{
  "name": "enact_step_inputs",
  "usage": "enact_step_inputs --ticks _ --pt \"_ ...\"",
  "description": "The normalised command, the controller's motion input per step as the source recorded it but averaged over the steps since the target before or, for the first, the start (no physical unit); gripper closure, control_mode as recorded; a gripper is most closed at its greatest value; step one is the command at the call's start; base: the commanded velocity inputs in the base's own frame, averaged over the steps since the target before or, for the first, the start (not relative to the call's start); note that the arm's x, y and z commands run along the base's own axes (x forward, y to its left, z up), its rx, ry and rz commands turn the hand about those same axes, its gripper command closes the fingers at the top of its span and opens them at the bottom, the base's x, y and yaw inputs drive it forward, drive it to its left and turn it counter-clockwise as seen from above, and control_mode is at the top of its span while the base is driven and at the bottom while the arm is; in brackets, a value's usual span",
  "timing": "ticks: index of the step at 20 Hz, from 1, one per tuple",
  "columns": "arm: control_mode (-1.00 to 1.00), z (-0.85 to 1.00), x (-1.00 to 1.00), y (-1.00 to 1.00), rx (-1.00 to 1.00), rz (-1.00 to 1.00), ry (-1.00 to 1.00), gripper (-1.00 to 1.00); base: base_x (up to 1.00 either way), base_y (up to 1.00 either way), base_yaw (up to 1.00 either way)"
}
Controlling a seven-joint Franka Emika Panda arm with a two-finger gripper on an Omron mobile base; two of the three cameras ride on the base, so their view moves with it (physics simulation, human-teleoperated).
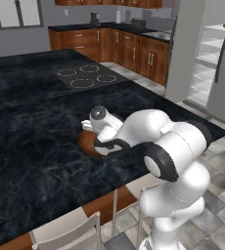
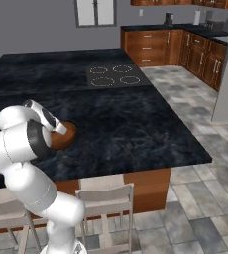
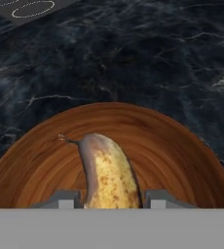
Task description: Retrieve the pear and banana from the fridge and place them into the bowl on the dining table.
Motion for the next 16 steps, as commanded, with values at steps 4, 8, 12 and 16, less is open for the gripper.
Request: enact_step_inputs --ticks 4,8,12,16 --pt "-1.00 0.00 0.17 0.00 0.00 -0.08 0.00 -1.00 0.00 0.00 0.00" --pt "-1.00 0.00 0.04 0.00 0.00 -0.08 0.00 -1.00 0.00 0.00 0.00" --pt "-1.00 0.14 -0.06 0.00 0.00 -0.10 -0.03 -1.00 0.00 0.00 0.00" --pt "-1.00 0.54 -0.47 -0.02 0.00 -0.11 -0.12 -1.00 0.00 0.00 0.00"
